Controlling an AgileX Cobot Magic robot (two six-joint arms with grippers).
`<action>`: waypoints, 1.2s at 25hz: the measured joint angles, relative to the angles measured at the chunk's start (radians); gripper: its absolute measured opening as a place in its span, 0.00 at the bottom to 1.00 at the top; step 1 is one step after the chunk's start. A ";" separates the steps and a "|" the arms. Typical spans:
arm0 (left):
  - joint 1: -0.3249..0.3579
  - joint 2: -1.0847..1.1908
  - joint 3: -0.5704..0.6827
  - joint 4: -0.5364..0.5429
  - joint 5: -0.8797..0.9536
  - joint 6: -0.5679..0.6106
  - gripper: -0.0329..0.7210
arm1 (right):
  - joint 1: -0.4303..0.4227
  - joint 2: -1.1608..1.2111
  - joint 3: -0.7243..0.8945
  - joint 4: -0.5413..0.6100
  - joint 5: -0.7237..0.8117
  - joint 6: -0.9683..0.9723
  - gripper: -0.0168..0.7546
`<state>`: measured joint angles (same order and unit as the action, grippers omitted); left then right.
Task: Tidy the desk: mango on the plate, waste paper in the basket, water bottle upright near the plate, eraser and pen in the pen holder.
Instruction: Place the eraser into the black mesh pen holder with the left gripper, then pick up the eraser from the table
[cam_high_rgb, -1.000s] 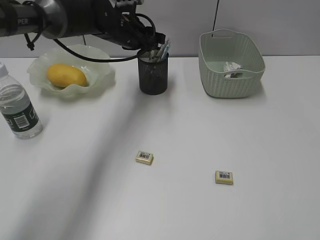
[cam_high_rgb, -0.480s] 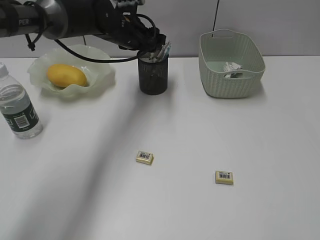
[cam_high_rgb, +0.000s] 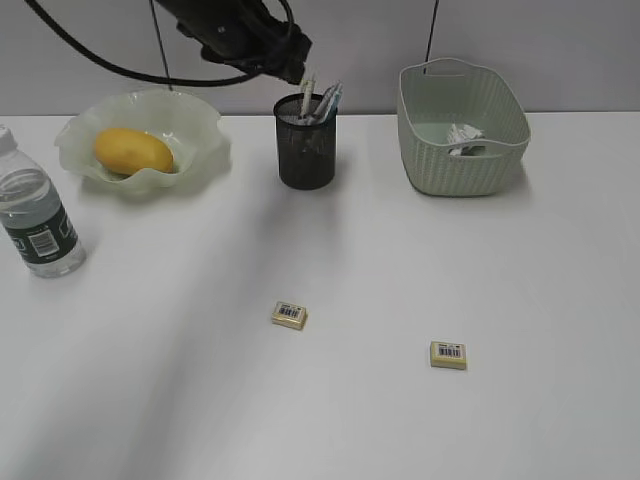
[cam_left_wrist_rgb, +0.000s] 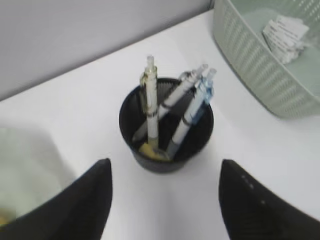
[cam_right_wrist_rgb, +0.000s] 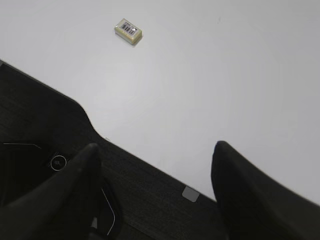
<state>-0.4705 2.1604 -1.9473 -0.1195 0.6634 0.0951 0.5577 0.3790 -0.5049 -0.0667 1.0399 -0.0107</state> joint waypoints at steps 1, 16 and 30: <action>0.000 -0.030 0.000 0.009 0.066 0.000 0.72 | 0.000 0.000 0.000 0.000 0.000 0.000 0.72; 0.000 -0.319 0.086 0.067 0.550 -0.035 0.61 | 0.000 0.000 0.000 0.000 0.000 0.000 0.72; 0.000 -0.822 0.664 0.066 0.553 -0.038 0.61 | 0.000 0.000 0.000 0.000 -0.001 0.000 0.72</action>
<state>-0.4705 1.3381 -1.2833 -0.0540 1.2167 0.0574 0.5577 0.3790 -0.5049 -0.0667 1.0388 -0.0107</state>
